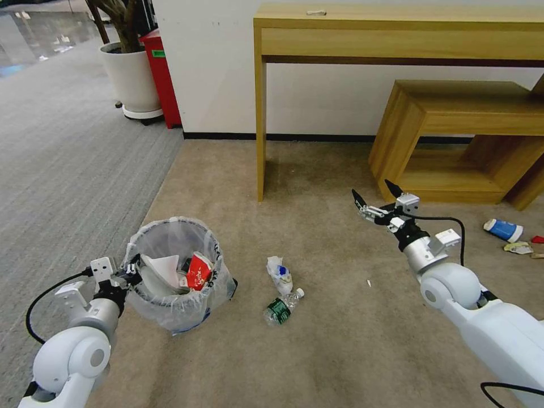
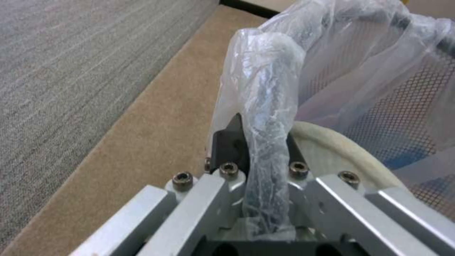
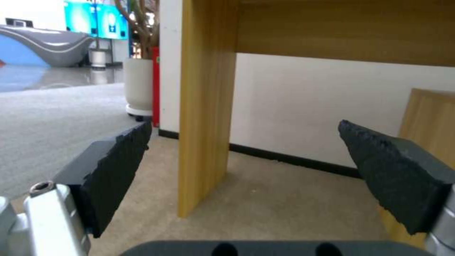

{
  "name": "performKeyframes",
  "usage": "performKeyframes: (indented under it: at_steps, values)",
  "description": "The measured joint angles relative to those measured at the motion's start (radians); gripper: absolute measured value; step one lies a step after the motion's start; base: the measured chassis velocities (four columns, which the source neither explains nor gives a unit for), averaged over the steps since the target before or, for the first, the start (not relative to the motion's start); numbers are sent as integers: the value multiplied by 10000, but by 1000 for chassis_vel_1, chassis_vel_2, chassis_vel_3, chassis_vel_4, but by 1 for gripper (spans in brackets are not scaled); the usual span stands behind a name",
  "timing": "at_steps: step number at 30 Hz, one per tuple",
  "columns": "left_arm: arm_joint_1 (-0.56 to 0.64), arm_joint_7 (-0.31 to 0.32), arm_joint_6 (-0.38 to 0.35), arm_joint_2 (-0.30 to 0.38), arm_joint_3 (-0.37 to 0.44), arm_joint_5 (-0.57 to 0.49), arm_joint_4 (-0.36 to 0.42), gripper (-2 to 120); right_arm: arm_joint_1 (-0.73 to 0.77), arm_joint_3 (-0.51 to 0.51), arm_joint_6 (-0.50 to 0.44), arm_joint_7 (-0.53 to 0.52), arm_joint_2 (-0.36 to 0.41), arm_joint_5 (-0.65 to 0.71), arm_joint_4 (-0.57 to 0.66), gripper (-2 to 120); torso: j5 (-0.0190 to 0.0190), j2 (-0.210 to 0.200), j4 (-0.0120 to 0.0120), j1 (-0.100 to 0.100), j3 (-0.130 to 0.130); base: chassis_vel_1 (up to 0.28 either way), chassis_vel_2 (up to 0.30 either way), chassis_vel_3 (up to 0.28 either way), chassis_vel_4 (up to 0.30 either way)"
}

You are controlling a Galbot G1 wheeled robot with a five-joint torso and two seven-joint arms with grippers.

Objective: Pick up the trash bin and place the garbage on the floor into it.

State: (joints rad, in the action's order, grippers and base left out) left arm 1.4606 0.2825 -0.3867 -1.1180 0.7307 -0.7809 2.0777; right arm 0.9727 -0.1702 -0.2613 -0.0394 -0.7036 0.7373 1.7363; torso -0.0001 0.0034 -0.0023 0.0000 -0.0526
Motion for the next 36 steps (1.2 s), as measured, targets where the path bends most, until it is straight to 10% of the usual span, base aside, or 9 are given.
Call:
performKeyframes:
  at_steps: [36]
  values:
    - [49,41,28,-192,-16,51,91,2,795,-530,-234,328,-163,-650,-64,97,0,-3,0,0,-1,-4,4,3,-4]
